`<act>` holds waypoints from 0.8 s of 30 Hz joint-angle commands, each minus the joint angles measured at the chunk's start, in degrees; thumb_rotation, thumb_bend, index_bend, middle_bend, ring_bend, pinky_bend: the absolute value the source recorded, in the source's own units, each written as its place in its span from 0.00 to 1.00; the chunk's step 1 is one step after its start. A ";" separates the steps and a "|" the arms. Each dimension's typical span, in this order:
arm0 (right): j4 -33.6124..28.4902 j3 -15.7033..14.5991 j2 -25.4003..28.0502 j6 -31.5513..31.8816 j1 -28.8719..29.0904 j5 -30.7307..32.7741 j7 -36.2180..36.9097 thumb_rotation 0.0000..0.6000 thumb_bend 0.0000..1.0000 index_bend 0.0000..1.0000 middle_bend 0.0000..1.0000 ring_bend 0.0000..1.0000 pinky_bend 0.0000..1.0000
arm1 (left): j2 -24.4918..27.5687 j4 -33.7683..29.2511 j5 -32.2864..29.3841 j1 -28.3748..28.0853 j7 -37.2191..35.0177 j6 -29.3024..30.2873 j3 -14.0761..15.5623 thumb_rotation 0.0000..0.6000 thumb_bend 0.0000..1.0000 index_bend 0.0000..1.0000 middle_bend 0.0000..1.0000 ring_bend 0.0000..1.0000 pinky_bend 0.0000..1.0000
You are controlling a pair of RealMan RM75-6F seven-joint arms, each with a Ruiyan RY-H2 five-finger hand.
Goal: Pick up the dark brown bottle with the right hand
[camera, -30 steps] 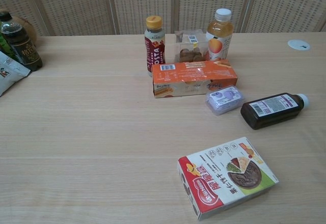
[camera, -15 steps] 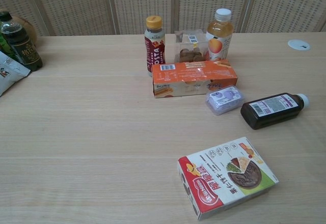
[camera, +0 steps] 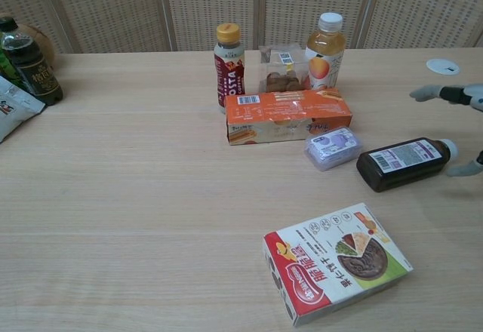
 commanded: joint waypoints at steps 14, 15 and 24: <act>10.01 -1.73 -6.87 -5.36 4.40 0.14 -1.88 1.00 0.00 0.00 0.00 0.00 0.00 | 0.01 -0.07 -0.10 0.06 0.03 0.02 -0.03 1.00 0.00 0.04 0.00 0.00 0.00; 10.80 -1.83 -7.43 -5.49 4.56 0.13 -1.65 1.00 0.00 0.00 0.00 0.00 0.00 | -0.01 -0.08 -0.15 0.07 0.05 0.02 -0.04 1.00 0.00 0.04 0.00 0.00 0.00; 18.51 -2.70 -12.83 -1.63 4.60 -2.21 3.08 1.00 0.00 0.50 0.49 0.34 0.26 | -0.01 0.00 -0.54 0.05 -0.01 0.04 -0.25 1.00 0.00 0.04 0.00 0.00 0.00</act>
